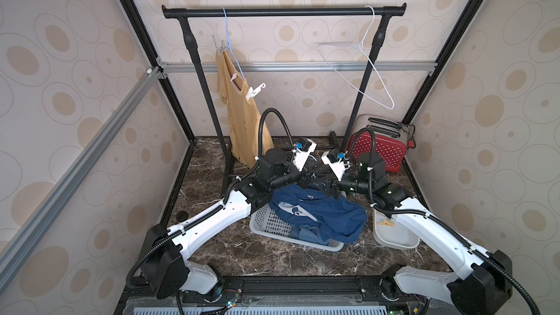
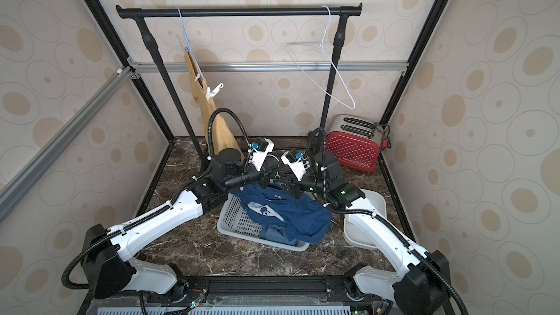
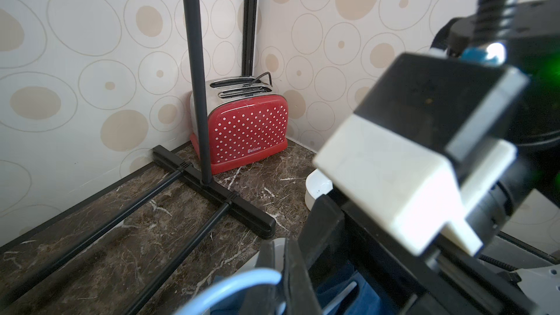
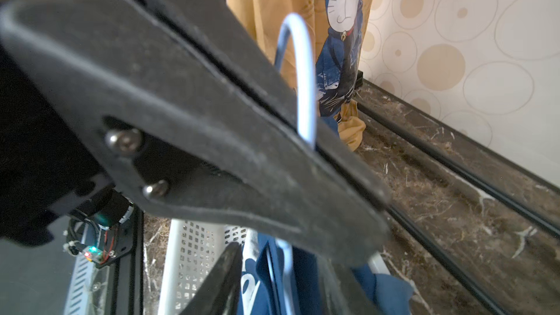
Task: Remove the clothespins securing t-shirts to the hanger
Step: Adjust the hanger.
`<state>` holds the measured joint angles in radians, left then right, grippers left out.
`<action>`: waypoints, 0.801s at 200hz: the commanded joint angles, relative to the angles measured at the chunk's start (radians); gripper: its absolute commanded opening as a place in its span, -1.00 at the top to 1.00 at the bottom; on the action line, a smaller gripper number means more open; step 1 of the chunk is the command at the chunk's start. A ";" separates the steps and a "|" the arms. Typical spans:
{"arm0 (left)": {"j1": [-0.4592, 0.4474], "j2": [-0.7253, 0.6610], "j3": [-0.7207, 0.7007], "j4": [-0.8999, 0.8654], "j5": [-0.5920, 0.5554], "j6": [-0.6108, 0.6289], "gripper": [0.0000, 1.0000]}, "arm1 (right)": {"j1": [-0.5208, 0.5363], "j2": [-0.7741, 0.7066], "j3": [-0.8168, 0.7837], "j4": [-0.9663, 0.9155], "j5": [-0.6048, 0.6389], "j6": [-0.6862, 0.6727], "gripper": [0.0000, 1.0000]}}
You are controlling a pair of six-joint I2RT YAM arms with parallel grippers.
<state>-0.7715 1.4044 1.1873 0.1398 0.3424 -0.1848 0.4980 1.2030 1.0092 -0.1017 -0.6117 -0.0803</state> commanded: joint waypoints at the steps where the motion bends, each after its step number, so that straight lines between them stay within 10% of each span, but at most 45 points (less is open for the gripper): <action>1: -0.009 -0.022 0.040 0.034 0.016 -0.023 1.00 | 0.011 0.016 0.034 0.046 -0.030 0.014 0.24; 76: -0.009 -0.041 0.018 0.052 0.006 -0.033 1.00 | 0.015 0.042 0.076 -0.008 -0.049 -0.013 0.91; 117: -0.009 -0.071 -0.004 0.033 -0.017 -0.011 0.22 | 0.014 0.033 0.092 -0.053 -0.029 -0.039 1.00; 160: -0.007 -0.131 0.009 -0.096 -0.029 0.090 -0.13 | 0.015 -0.016 0.107 -0.138 0.046 -0.097 1.00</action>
<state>-0.7765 1.3285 1.1740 0.1123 0.3252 -0.1669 0.5049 1.2335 1.0832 -0.1783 -0.6033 -0.1196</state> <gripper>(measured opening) 0.542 0.068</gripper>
